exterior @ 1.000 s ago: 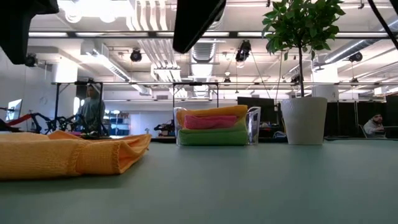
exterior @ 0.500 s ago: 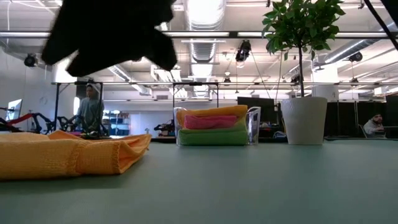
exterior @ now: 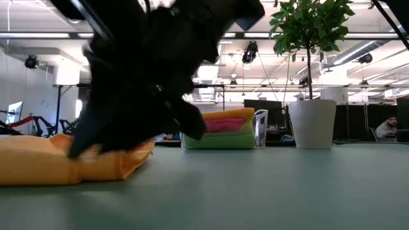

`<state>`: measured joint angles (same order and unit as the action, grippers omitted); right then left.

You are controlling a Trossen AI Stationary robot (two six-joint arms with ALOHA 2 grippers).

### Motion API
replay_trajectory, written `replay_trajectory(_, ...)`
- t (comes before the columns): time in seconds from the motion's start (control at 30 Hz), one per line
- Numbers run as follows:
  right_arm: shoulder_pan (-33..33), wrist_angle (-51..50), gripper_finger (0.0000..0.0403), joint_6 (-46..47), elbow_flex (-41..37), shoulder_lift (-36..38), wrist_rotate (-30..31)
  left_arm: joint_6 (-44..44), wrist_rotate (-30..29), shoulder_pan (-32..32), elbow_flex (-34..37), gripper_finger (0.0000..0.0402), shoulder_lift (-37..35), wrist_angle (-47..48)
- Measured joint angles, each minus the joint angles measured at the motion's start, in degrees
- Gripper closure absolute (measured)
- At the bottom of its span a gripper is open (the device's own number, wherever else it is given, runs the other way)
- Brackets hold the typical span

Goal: Fold microfiber towels
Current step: Put the folded orange towel into the transparent bin

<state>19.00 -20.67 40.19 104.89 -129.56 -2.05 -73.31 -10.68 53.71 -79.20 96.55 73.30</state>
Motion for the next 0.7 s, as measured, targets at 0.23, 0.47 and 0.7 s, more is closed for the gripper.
replay_trajectory(0.23, -0.2, -13.47, 0.0304, -0.95, 0.49, 0.81, 0.86, 0.17, -1.34, -0.09, 0.0, 0.0223, 0.0, 0.05)
replay_trajectory(0.47, -0.2, -36.26, 0.0304, -5.81, 6.02, 0.98, 9.21, 0.19, -3.95, -0.43, 0.04, 0.0223, 0.0, -0.18)
replay_trajectory(0.7, -0.31, -53.15, 0.0304, -6.65, 7.13, 0.96, 19.64, 0.28, -9.64, -1.1, 0.04, 0.0223, 0.0, -0.94)
